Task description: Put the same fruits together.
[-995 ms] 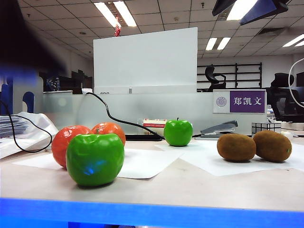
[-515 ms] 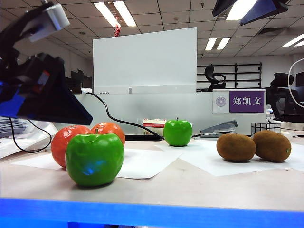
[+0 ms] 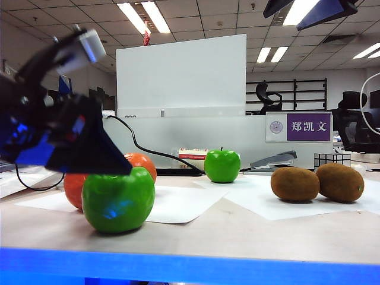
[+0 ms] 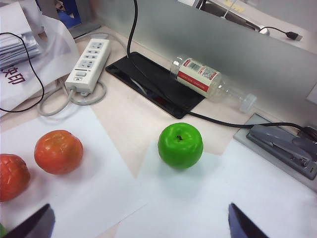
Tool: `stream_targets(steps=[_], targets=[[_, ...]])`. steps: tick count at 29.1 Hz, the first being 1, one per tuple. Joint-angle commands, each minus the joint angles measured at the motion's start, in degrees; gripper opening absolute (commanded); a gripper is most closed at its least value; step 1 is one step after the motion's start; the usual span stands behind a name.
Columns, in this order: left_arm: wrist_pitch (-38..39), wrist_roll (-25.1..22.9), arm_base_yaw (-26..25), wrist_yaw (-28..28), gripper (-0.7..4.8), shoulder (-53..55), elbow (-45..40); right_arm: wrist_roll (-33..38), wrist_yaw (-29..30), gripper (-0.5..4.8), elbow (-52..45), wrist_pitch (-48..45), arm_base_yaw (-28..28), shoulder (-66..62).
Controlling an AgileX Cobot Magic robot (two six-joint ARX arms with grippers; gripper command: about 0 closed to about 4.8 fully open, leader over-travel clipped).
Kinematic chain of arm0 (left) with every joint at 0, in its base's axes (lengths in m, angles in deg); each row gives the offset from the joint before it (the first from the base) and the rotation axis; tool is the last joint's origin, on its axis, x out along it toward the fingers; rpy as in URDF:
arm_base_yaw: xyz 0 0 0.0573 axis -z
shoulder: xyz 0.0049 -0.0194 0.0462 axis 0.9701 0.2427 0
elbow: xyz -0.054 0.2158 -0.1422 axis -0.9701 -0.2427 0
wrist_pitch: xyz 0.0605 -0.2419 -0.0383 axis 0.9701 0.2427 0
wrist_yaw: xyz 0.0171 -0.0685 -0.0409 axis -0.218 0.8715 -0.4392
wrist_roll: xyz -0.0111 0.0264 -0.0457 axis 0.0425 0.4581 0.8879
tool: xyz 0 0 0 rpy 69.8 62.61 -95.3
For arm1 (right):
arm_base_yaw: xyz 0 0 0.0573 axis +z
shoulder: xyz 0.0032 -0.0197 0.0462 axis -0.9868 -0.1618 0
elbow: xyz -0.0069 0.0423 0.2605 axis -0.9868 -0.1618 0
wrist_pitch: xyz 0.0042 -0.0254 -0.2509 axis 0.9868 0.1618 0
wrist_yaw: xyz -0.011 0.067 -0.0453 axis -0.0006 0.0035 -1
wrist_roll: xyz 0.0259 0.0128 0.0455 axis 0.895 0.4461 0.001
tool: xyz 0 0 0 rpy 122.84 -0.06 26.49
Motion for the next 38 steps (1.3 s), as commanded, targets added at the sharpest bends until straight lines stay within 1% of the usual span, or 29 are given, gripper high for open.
stream_targets(steps=[1, 6, 13, 17, 24, 31, 34, 37, 38], targets=[[-3.93, 0.72, 0.00, 0.96, 4.79, 2.62, 0.17, 0.07, 0.72, 4.79, 0.26, -0.63, 0.07, 1.20], [-8.24, 1.44, 0.00, 1.16, 4.79, 5.60, 0.20, 0.26, 1.66, 4.79, 0.26, -0.20, 0.07, 2.29], [-8.87, 1.18, -0.02, 1.16, 4.79, 7.41, 0.92, 0.28, 1.62, 4.79, 0.26, 1.20, 0.07, 4.28], [-11.87, 1.22, 0.00, 1.16, 4.79, 10.97, 1.16, 0.28, 1.62, 4.79, 0.26, 1.73, 0.07, 5.40], [-12.20, 1.38, 0.48, 1.36, 4.79, 16.31, 3.98, 0.24, 1.62, 4.79, 0.26, 2.43, 0.07, 6.60], [-12.13, 1.38, 0.55, 1.22, 4.79, 17.55, 5.22, 0.24, 1.64, 4.79, 0.24, 2.78, 0.07, 6.88], [-11.98, 1.38, 0.57, 2.43, 4.79, 17.90, 5.22, 0.24, 1.64, 4.79, 0.24, 2.95, 0.07, 7.39], [-11.78, 1.40, 0.57, 3.85, 2.67, 18.49, 5.22, 0.24, 1.62, 4.79, 0.24, 2.93, 0.07, 7.78], [-11.74, 1.40, 0.66, 3.89, 1.86, 18.75, 5.22, 0.22, 1.64, 4.79, 0.24, 2.93, 0.07, 7.80]])
